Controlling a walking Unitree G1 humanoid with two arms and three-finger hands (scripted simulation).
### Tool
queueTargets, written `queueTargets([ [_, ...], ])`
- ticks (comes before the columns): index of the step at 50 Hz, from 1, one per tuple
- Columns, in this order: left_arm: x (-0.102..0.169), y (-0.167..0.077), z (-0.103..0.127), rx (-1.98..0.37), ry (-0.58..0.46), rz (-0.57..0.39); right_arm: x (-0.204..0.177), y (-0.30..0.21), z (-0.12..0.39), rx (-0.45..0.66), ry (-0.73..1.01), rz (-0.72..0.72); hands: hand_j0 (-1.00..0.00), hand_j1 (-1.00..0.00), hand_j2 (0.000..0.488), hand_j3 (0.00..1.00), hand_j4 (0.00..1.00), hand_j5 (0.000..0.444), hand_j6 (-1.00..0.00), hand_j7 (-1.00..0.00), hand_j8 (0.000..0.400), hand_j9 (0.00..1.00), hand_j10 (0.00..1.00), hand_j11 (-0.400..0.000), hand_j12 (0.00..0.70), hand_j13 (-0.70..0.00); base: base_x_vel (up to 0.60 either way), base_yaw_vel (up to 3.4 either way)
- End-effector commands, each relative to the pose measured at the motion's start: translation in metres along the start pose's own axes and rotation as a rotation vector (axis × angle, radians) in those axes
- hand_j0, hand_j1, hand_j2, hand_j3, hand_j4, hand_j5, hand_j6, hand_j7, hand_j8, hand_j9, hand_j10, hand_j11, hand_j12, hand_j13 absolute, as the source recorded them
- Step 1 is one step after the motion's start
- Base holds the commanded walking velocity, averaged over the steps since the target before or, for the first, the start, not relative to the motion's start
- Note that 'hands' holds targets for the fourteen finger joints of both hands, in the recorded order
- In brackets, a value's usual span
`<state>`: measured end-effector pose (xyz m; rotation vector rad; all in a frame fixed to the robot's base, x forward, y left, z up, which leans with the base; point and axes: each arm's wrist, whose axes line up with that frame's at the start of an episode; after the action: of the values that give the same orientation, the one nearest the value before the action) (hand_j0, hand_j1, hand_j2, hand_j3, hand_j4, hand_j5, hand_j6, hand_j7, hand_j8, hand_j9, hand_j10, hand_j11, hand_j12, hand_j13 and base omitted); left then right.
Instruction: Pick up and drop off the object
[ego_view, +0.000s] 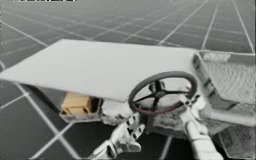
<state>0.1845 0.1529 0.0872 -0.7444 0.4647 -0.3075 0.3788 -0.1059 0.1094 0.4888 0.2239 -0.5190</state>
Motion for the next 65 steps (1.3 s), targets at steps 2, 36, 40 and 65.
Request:
queueTargets([
  [2,0.001,-0.006,0.002,0.024,0.004,-0.003,0.001,-0.003,0.005,0.035,-0.006,0.001,0.00,0.00,0.000,1.00,1.00,0.000,0.00,0.00,0.000,1.00,1.00,-0.400,0.000,-0.700,0.26,-0.17],
  [36,0.125,-0.069,0.110,0.116,-0.139,-0.034,0.155,0.112,0.237,0.036,-0.293,0.097,0.00,0.00,0.000,1.00,1.00,0.000,0.00,0.00,0.000,1.00,1.00,-0.400,0.000,-0.700,0.14,0.03],
  [40,0.136,-0.097,0.092,0.148,-0.120,-0.106,0.140,0.044,0.333,0.095,-0.453,0.001,0.00,0.00,0.000,1.00,1.00,0.000,0.00,0.00,0.000,1.00,1.00,-0.400,0.000,-0.700,0.00,0.13],
  [65,0.139,-0.145,0.042,0.219,0.025,-0.153,0.166,-0.275,0.318,0.149,-0.279,-0.582,0.00,0.00,0.000,0.00,0.00,0.000,0.00,0.00,0.000,0.00,0.00,0.000,0.000,0.000,0.00,-0.21],
])
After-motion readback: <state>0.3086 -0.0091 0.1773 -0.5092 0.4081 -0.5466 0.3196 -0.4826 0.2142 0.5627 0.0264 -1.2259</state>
